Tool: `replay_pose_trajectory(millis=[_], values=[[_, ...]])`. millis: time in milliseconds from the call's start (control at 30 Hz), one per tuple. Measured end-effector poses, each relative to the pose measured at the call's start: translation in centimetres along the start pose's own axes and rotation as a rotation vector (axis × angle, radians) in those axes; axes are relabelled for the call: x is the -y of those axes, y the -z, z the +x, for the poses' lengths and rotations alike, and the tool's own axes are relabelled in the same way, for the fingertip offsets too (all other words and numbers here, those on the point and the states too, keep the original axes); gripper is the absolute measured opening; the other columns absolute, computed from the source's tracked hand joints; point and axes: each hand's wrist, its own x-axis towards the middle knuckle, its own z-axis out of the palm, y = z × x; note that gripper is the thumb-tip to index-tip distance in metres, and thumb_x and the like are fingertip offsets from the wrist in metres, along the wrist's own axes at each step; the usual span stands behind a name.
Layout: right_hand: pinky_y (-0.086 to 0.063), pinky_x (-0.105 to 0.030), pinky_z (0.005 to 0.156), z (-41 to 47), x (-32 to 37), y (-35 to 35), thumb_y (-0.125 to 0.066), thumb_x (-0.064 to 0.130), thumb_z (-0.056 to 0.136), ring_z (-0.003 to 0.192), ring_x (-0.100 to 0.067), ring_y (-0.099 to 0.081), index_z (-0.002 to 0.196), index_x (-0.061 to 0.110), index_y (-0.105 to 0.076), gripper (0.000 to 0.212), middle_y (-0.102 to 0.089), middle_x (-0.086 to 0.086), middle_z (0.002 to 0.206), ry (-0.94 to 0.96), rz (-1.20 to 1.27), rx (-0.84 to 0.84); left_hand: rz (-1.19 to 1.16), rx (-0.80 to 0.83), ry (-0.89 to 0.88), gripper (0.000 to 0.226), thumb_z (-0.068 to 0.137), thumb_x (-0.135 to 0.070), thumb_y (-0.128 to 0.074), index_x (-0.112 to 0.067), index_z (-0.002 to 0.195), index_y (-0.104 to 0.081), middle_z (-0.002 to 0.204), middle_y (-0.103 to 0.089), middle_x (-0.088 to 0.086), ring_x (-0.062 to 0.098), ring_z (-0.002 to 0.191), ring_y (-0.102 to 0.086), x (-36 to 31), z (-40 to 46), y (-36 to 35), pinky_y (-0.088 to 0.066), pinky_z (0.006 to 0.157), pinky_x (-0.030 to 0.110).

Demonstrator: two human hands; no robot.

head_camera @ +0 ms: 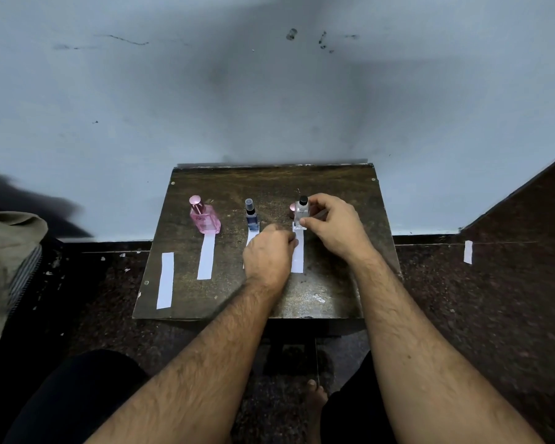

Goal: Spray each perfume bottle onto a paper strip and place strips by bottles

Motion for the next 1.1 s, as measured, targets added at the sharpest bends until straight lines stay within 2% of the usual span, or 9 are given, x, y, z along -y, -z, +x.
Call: replay_pose_trajectory(millis=[233, 400, 633, 733, 867, 1100], values=[[-0.052, -0.034, 0.084, -0.05, 0.09, -0.48, -0.075, 0.023, 0.078, 0.086, -0.01, -0.061, 0.108, 0.027, -0.069, 0.031, -0.067, 0.007, 0.096, -0.013, -0.022, 0.014, -0.001, 0.033, -0.006, 0.027, 0.097, -0.041, -0.05, -0.028, 0.109, -0.07, 0.103, -0.056, 0.001, 0.027, 0.096, -0.061, -0.15, -0.01, 0.1, -0.039, 0.069, 0.031], [-0.052, -0.032, 0.084, -0.13, 0.2, -0.35, -0.076, 0.022, 0.079, 0.085, -0.009, -0.061, 0.109, 0.026, -0.07, 0.031, -0.067, 0.009, 0.094, -0.02, -0.021, 0.007, 0.016, 0.053, -0.024, 0.026, 0.097, -0.039, -0.05, -0.027, 0.105, -0.071, 0.089, -0.043, -0.004, 0.027, 0.093, -0.061, 0.26, -0.09, 0.29, -0.038, 0.068, 0.032], [-0.051, -0.032, 0.085, 0.04, 0.24, -0.55, -0.075, 0.023, 0.081, 0.088, -0.009, -0.061, 0.114, 0.026, -0.069, 0.033, -0.068, 0.007, 0.1, -0.01, -0.033, 0.001, 0.038, 0.037, -0.019, 0.025, 0.098, -0.038, -0.05, -0.027, 0.108, -0.071, 0.1, -0.055, 0.001, 0.026, 0.094, -0.061, 0.03, -0.05, 0.3, -0.039, 0.069, 0.032], [-0.051, -0.033, 0.086, 0.21, 0.17, -0.64, -0.075, 0.022, 0.081, 0.09, -0.011, -0.062, 0.116, 0.024, -0.069, 0.035, -0.067, 0.004, 0.103, 0.0, -0.047, -0.016, 0.037, 0.026, -0.026, 0.026, 0.098, -0.037, -0.05, -0.026, 0.107, -0.071, 0.1, -0.056, 0.001, 0.026, 0.095, -0.061, -0.01, 0.14, 0.29, -0.038, 0.069, 0.031], [-0.05, -0.033, 0.088, 0.4, 0.16, -0.71, -0.074, 0.022, 0.082, 0.093, -0.012, -0.062, 0.118, 0.023, -0.068, 0.037, -0.067, 0.002, 0.108, 0.001, -0.068, -0.024, 0.048, 0.022, -0.031, 0.028, 0.098, -0.038, -0.049, -0.025, 0.11, -0.071, 0.104, -0.059, 0.001, 0.025, 0.096, -0.061, -0.06, 0.45, 0.24, -0.043, 0.073, 0.033], [-0.051, -0.034, 0.088, 0.49, 0.16, -0.99, -0.074, 0.025, 0.082, 0.094, -0.013, -0.062, 0.118, 0.025, -0.068, 0.037, -0.067, 0.004, 0.106, 0.001, -0.09, -0.013, 0.065, 0.029, -0.041, 0.025, 0.098, -0.037, -0.05, -0.027, 0.107, -0.071, 0.101, -0.057, 0.001, 0.024, 0.093, -0.061, -0.04, 0.37, 0.24, -0.042, 0.069, 0.034]])
